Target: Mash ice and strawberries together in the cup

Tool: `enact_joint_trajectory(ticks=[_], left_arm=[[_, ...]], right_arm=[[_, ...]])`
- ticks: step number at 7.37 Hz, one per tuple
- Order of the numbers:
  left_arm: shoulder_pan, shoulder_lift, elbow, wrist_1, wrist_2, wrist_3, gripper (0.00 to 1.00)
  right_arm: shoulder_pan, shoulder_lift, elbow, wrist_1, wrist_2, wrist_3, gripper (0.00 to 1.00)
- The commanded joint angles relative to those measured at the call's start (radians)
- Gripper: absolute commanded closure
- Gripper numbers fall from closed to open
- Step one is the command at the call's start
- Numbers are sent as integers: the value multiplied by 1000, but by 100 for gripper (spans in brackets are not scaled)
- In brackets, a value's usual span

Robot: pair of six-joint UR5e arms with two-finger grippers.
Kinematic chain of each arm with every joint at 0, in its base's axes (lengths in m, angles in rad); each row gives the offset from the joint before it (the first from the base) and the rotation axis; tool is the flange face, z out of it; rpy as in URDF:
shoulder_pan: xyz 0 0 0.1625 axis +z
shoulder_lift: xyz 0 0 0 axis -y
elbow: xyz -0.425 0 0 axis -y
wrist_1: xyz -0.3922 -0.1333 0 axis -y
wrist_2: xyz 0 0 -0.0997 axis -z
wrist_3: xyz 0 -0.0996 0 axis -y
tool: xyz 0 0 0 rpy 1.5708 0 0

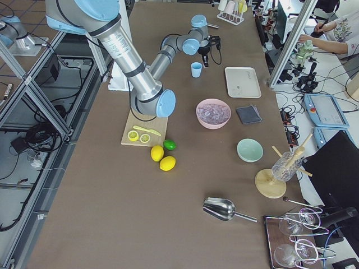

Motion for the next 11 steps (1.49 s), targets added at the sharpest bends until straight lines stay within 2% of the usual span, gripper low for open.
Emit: enact_joint_trajectory(ticks=[1, 2, 5, 7, 8, 9, 10, 11], left_arm=[[1, -3, -7, 4, -18, -2, 3], [1, -3, -13, 1, -91, -43, 3], [8, 3, -45, 4, -107, -80, 3], [8, 1, -42, 2, -106, -79, 3], [8, 4, -42, 1, -101, -79, 3], [8, 6, -42, 1, -99, -79, 3], [8, 1, -36, 2, -98, -77, 3], [8, 0, -33, 2, -98, -76, 3]], right_arm=[[-44, 37, -65, 12, -71, 23, 100], [-47, 31, -69, 18, -72, 23, 100], [-60, 16, -72, 18, -75, 12, 100], [-60, 41, -108, 27, -97, 23, 6], [-52, 43, -104, 29, -91, 11, 1], [-3, 43, -84, 21, -16, -20, 1], [97, 16, -22, -3, 126, -73, 1], [182, -68, 85, -43, 247, -159, 1]])
